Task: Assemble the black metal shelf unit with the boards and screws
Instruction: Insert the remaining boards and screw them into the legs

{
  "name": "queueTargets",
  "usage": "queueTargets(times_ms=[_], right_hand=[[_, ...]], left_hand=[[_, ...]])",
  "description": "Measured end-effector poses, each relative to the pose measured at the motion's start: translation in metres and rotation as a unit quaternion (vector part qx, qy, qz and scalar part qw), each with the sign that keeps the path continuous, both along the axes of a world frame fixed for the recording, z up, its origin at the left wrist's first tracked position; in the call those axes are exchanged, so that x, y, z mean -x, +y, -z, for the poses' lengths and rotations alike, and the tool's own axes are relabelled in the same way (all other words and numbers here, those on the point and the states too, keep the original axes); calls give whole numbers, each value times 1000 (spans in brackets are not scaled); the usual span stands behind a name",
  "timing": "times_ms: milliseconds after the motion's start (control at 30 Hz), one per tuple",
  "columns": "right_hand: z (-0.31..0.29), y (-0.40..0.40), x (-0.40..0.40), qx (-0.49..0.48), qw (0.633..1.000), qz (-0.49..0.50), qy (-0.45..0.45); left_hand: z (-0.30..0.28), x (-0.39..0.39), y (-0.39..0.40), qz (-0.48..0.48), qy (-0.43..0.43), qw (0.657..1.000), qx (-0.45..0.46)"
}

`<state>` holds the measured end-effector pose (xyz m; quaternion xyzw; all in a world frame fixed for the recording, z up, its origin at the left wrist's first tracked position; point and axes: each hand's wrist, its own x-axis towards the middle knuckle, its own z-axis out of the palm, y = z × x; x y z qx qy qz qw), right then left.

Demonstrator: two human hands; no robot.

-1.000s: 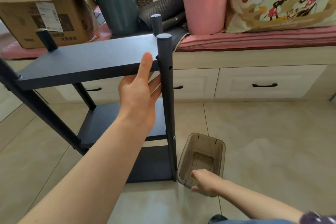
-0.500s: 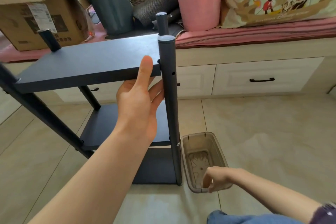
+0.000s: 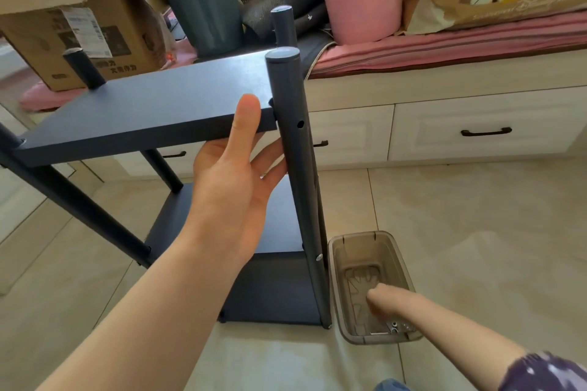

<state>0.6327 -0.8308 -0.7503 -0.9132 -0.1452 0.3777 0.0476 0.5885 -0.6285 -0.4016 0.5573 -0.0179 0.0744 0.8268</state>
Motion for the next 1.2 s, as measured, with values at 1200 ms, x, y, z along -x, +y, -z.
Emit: queueTargets(times_ms=[1200], right_hand=[[-137, 1, 0, -252, 953, 47, -159]], left_hand=[[1, -6, 6, 52, 5, 999, 13]])
